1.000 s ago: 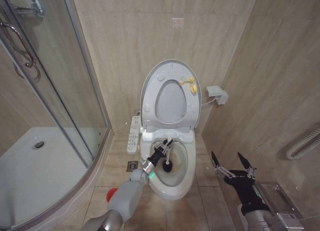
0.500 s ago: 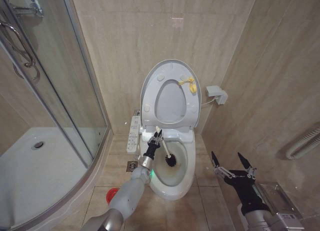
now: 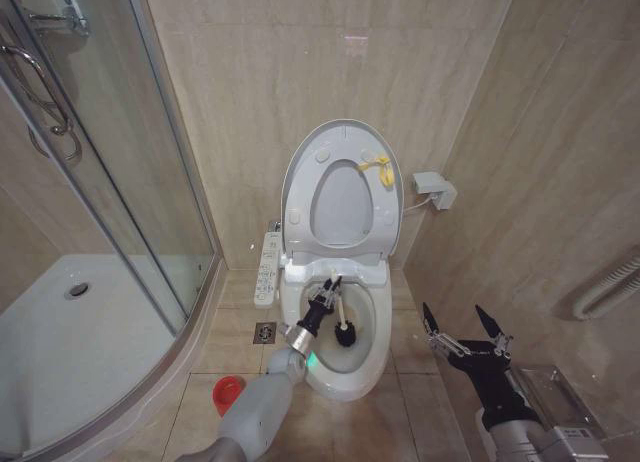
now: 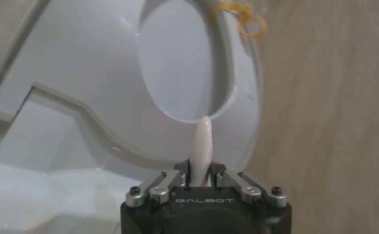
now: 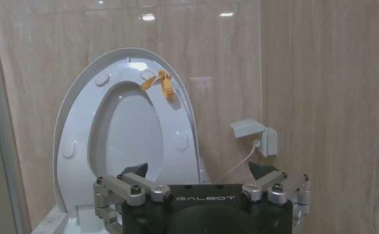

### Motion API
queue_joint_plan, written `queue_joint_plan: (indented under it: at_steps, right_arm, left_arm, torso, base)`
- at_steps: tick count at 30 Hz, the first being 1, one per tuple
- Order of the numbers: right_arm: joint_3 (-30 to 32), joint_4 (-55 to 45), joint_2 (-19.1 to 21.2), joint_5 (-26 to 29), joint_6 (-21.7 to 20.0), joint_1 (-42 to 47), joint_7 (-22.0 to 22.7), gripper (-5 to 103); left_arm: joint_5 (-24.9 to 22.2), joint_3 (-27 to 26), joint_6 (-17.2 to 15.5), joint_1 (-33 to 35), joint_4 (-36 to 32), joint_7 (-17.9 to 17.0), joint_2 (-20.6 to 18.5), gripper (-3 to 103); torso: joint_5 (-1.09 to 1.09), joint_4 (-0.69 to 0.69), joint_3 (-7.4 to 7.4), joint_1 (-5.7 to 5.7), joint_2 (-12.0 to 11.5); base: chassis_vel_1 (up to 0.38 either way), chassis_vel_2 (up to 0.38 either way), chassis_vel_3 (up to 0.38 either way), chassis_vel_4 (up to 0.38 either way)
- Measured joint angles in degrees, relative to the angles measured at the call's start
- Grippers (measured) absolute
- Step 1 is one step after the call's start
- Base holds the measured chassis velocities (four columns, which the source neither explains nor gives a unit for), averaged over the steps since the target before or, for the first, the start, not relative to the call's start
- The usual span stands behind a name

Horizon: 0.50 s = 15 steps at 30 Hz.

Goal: Open the toilet lid, clean the toilet bowl with a toilet brush, close the toilet lid, and flush.

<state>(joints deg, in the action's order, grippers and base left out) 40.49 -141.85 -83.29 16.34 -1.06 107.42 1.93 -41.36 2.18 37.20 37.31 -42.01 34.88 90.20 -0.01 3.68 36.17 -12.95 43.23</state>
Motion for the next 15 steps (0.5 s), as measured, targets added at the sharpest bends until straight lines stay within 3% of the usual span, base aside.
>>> queue_joint_plan:
  at_steps: [8, 15]
  right_arm:
    - [0.00, 0.00, 0.00, 0.00, 0.00, 0.00, 0.00, 100]
    - [0.00, 0.00, 0.00, 0.00, 0.00, 0.00, 0.00, 100]
  left_arm:
    - [2.58, 0.60, -1.30, 3.72, -6.27, -3.03, -5.73, 20]
    - [-2.12, 0.62, -4.21, 8.34, -12.88, -7.62, -10.21, 20]
  torso:
    - [0.00, -0.01, 0.01, 0.00, 0.00]
    - [0.01, -0.02, 0.02, 0.00, 0.00]
  base:
    - [0.000, 0.000, 0.000, 0.000]
    - [0.000, 0.000, 0.000, 0.000]
